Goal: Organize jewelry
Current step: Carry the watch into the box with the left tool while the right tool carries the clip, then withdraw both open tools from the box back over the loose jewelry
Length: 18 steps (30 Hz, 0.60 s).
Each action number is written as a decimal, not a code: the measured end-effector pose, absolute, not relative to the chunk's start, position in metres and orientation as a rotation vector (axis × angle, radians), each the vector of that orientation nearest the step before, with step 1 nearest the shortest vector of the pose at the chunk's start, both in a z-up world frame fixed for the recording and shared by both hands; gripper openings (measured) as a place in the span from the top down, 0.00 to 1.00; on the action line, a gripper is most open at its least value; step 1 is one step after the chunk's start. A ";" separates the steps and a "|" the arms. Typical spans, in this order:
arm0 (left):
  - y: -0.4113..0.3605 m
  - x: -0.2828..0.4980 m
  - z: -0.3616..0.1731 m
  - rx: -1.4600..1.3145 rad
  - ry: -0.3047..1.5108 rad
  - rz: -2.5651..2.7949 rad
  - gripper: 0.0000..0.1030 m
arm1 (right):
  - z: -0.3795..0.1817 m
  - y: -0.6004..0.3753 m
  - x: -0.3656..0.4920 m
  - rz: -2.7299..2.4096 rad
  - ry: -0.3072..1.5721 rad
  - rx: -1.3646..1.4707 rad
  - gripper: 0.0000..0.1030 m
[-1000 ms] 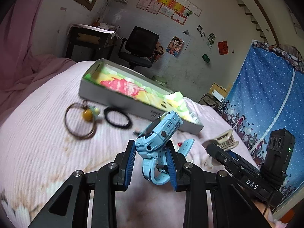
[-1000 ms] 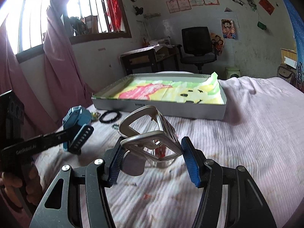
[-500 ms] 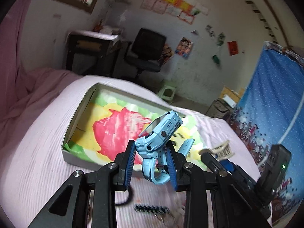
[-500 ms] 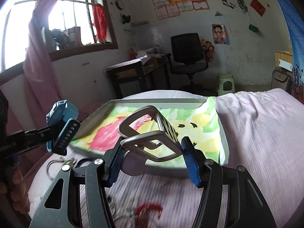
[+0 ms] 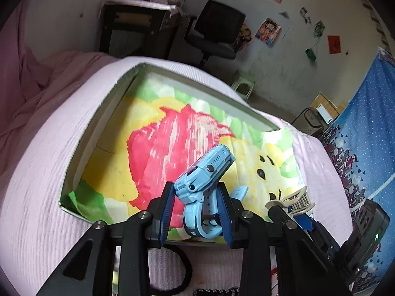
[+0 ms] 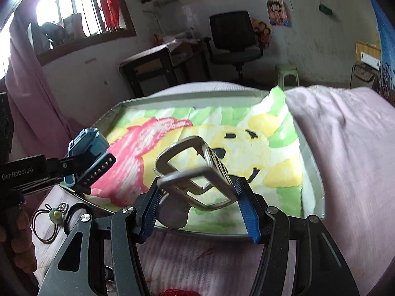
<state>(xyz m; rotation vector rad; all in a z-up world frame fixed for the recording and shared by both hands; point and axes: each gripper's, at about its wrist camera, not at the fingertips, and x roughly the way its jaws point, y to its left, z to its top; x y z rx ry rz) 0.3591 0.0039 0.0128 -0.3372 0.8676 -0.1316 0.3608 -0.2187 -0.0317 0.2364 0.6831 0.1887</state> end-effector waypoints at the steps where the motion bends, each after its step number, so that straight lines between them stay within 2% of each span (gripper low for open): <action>1: 0.005 0.360 0.011 -0.347 0.877 -0.129 0.67 | -0.033 -0.217 0.362 0.186 0.690 0.230 0.47; 6: 0.003 0.355 0.011 -0.330 0.865 -0.149 0.56 | -0.036 -0.214 0.361 0.195 0.693 0.220 0.46; 8: 0.003 0.347 0.015 -0.318 0.832 -0.172 0.40 | -0.036 -0.214 0.357 0.194 0.687 0.221 0.43; 10: 0.006 0.335 0.019 -0.330 0.784 -0.181 0.32 | -0.033 -0.216 0.352 0.180 0.669 0.215 0.37; 14: 0.014 0.310 0.028 -0.335 0.705 -0.185 0.24 | -0.021 -0.221 0.333 0.169 0.604 0.211 0.33; 16: 0.015 0.298 0.032 -0.316 0.671 -0.176 0.19 | -0.014 -0.224 0.320 0.168 0.563 0.206 0.25; 18: 0.016 0.283 0.034 -0.302 0.637 -0.164 0.13 | -0.006 -0.228 0.307 0.176 0.524 0.207 0.23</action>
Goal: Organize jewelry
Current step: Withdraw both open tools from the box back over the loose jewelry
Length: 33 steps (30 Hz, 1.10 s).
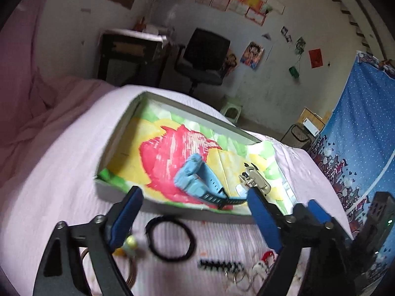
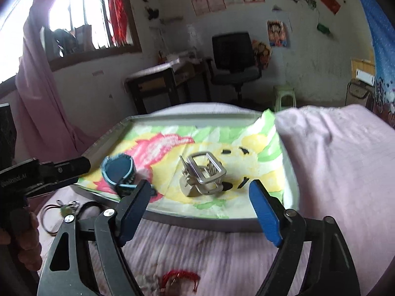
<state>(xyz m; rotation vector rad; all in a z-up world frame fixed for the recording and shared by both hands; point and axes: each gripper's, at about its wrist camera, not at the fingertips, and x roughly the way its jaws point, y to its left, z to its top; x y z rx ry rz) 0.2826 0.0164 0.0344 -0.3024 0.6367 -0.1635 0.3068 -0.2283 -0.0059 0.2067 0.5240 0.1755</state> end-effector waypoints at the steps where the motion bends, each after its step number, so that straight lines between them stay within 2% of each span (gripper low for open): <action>1: 0.017 0.276 0.035 -0.299 0.620 -0.157 0.10 | -0.002 -0.230 0.299 0.180 0.506 0.206 0.19; 4: 0.021 0.253 0.038 -0.296 0.557 -0.134 0.04 | 0.007 -0.234 0.275 0.195 0.461 0.201 0.12; 7: 0.024 0.228 0.040 -0.280 0.489 -0.115 0.01 | 0.014 -0.235 0.253 0.207 0.429 0.184 0.10; 10: 0.025 0.207 0.041 -0.249 0.442 -0.090 0.01 | 0.019 -0.235 0.226 0.204 0.389 0.155 0.01; 21: 0.030 0.148 0.037 -0.133 0.368 -0.062 0.00 | 0.024 -0.232 0.170 0.202 0.353 0.099 0.01; 33: 0.036 0.134 0.021 -0.102 0.416 -0.057 0.00 | 0.005 -0.219 0.163 0.202 0.444 0.040 0.01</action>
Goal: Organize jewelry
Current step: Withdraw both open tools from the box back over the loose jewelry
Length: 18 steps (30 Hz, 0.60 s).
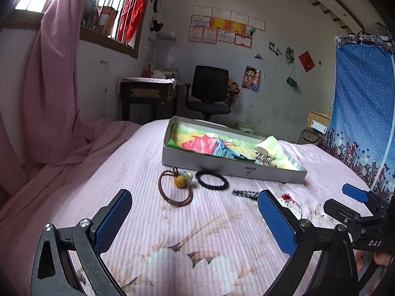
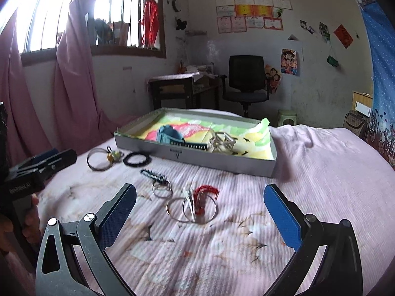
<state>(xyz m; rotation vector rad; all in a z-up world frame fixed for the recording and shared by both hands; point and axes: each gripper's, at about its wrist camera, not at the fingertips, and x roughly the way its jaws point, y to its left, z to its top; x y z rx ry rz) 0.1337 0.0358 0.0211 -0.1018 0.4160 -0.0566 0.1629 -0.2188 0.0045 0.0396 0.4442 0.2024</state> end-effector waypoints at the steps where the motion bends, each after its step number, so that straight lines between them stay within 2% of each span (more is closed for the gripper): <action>1: 0.036 0.135 0.020 -0.101 0.426 -0.055 0.00 | 0.003 -0.218 0.164 0.202 0.454 0.033 0.01; 18: 0.044 0.163 -0.007 -0.097 0.636 -0.060 0.00 | -0.018 -0.217 0.184 0.169 0.612 0.040 0.01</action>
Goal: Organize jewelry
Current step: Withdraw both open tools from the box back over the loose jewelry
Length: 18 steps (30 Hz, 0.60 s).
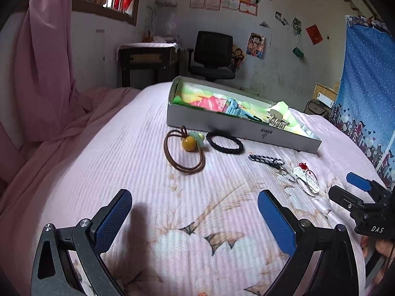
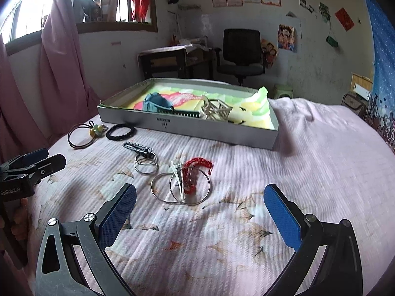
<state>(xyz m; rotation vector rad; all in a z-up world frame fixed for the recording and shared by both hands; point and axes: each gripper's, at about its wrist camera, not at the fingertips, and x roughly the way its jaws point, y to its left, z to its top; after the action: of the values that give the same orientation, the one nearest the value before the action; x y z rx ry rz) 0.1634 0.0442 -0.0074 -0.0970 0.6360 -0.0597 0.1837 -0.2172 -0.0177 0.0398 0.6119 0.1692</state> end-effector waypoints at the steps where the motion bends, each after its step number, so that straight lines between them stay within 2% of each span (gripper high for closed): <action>1: 0.044 0.164 -0.008 -0.102 0.640 -0.062 0.00 | -0.019 -0.217 0.185 0.173 0.620 0.044 0.01; 9: 0.049 0.171 -0.010 -0.128 0.651 -0.079 0.01 | -0.026 -0.216 0.192 0.209 0.660 0.071 0.03; 11: 0.049 0.174 -0.008 -0.129 0.643 -0.080 0.01 | -0.026 -0.215 0.192 0.218 0.661 0.076 0.10; 13: 0.049 0.176 -0.006 -0.133 0.634 -0.080 0.02 | -0.026 -0.216 0.195 0.220 0.664 0.085 0.25; 15: 0.051 0.180 -0.004 -0.144 0.625 -0.078 0.06 | -0.026 -0.218 0.198 0.214 0.670 0.099 0.32; 18: 0.053 0.187 -0.004 -0.165 0.632 -0.076 0.17 | -0.029 -0.222 0.203 0.204 0.681 0.128 0.43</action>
<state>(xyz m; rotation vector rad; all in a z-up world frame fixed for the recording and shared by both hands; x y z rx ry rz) 0.1873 0.0535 -0.0043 -0.1654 0.6315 -0.0764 0.2029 -0.2222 -0.0288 0.1282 0.6814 0.2038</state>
